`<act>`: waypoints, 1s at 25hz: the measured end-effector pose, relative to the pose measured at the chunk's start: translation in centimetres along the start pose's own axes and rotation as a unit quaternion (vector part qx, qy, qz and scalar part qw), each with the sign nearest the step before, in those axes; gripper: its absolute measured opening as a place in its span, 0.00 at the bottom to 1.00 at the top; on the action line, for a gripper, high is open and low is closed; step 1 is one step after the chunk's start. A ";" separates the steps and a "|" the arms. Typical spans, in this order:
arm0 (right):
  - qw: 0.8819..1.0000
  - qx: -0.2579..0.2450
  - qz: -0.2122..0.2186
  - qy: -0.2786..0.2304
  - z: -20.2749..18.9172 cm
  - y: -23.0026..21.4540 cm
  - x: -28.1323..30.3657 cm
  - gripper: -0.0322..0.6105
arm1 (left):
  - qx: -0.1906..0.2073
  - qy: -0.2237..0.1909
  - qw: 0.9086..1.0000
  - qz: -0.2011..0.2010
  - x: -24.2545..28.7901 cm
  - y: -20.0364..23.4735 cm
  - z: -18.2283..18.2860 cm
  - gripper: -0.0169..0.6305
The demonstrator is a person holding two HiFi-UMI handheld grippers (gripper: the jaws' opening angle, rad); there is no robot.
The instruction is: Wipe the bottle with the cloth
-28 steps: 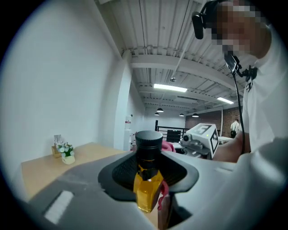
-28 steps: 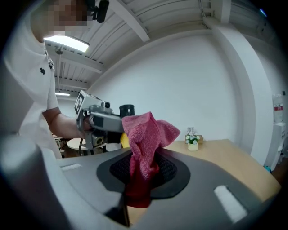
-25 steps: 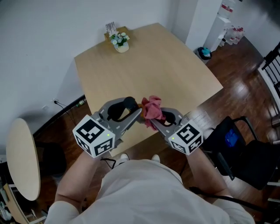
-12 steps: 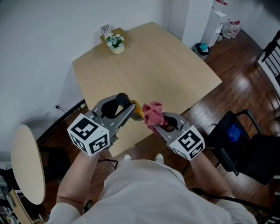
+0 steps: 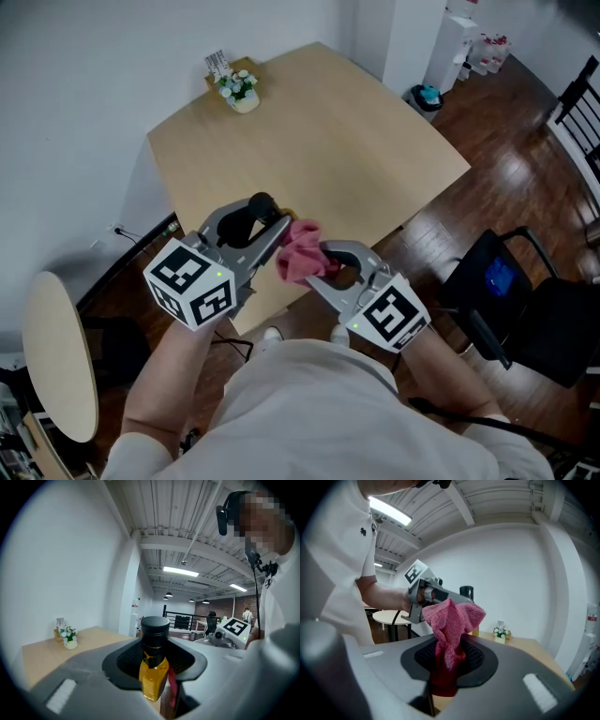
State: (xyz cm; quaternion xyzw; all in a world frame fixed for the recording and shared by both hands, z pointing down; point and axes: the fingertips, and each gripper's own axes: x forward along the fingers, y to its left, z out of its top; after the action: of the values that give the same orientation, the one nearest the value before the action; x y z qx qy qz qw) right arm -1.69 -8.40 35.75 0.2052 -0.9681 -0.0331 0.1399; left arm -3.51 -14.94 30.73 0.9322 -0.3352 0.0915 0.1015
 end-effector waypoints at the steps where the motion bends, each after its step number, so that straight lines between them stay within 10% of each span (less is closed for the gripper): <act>1: 1.000 0.008 0.001 0.004 -0.9 0.0 0.3 0.19 | 0.001 -0.002 1.000 0.000 0.0 0.0 0.2 0.26; 13: 0.993 0.100 0.000 0.070 -11.3 -0.7 0.5 0.19 | 0.016 -0.013 1.000 0.011 -1.8 -0.3 1.3 0.26; 19: 0.996 0.079 -0.042 0.026 -5.8 -5.7 -1.7 0.19 | 0.022 -0.003 1.000 0.003 -2.1 -0.3 0.5 0.26; 25: 0.999 0.026 0.007 -0.040 3.0 -4.6 -0.7 0.19 | 0.021 0.002 1.000 -0.014 -2.5 -1.3 -0.2 0.26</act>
State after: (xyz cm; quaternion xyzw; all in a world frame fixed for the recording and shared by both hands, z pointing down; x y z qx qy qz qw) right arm -0.17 -12.25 32.13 0.2006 -0.9749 -0.0150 0.0957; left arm -4.58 -12.34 30.19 0.9385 -0.3201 0.0988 0.0841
